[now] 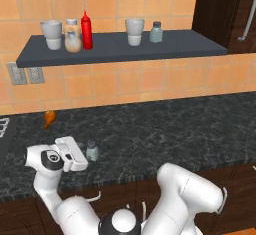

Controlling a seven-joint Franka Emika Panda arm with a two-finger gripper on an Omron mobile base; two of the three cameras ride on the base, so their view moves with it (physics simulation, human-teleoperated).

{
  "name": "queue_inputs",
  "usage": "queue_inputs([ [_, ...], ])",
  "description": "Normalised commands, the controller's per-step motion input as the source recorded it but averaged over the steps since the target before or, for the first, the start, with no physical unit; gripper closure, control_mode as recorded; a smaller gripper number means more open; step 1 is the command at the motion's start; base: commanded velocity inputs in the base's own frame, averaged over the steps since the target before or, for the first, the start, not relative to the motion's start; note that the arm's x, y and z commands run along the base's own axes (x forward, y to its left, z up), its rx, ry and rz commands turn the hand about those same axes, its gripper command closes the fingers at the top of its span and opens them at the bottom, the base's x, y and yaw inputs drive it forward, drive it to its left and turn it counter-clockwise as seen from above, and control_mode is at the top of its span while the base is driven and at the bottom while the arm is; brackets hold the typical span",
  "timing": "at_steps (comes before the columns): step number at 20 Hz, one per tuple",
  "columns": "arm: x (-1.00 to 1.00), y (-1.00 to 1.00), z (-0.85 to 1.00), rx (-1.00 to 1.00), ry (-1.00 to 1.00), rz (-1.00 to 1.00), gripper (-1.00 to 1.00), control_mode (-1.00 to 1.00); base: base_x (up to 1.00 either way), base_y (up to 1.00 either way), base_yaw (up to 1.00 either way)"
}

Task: Put the shaker and condiment bottle from the counter next to their counterparts in the cabinet.

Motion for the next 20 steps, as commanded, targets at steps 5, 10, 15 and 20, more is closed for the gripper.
queue_inputs([
  [5,-0.03,-0.11,0.00,0.12,0.12,-0.09,-1.00,-1.00,0.00,0.00,0.00],
  [10,-0.06,-0.16,0.00,0.13,0.09,-0.12,-1.00,-1.00,0.00,0.00,0.00],
  [15,0.00,-0.04,0.00,0.08,0.12,-0.09,-1.00,-1.00,0.00,0.00,0.00],
  [20,0.29,-0.03,0.04,0.09,0.17,-0.08,-1.00,-1.00,0.00,0.00,0.00],
])
